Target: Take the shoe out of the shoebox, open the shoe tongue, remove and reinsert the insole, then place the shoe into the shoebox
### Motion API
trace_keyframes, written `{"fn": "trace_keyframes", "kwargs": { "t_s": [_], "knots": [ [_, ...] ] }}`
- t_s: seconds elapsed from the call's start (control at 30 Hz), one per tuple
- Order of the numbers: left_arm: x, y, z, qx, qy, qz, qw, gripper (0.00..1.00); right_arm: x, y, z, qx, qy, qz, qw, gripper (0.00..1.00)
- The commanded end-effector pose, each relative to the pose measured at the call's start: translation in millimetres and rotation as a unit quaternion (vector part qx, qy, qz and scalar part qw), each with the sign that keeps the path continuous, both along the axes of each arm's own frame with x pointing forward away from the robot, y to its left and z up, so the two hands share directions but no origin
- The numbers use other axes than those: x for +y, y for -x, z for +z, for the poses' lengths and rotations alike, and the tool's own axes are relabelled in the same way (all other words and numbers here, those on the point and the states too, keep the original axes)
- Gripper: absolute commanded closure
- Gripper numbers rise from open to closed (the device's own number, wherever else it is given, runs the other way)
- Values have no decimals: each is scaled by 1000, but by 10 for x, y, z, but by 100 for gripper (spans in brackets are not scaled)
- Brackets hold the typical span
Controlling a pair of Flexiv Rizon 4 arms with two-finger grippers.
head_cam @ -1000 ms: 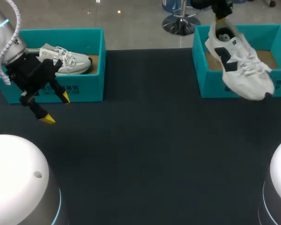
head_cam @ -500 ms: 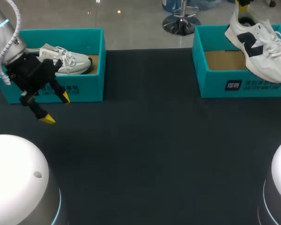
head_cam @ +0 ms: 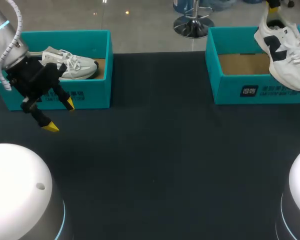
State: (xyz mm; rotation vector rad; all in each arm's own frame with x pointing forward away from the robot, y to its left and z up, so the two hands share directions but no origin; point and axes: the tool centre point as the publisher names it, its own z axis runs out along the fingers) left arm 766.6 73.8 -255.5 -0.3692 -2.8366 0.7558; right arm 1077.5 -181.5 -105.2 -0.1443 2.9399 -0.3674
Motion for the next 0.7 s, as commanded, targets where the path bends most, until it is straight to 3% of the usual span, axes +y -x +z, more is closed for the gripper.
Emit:
{"fn": "trace_keyframes", "kwargs": {
  "t_s": [0.03,0.33,0.7],
  "knots": [
    [5,5,2,0,-1,0,1000,0,-283,-206,-79,10,-11,-22,1000,100],
    [5,5,2,0,-1,0,1000,0,-813,-456,-292,31,-9,-75,997,100],
    [5,5,2,0,-1,0,1000,0,-818,-464,-288,39,-20,-75,996,100]
  ]
}}
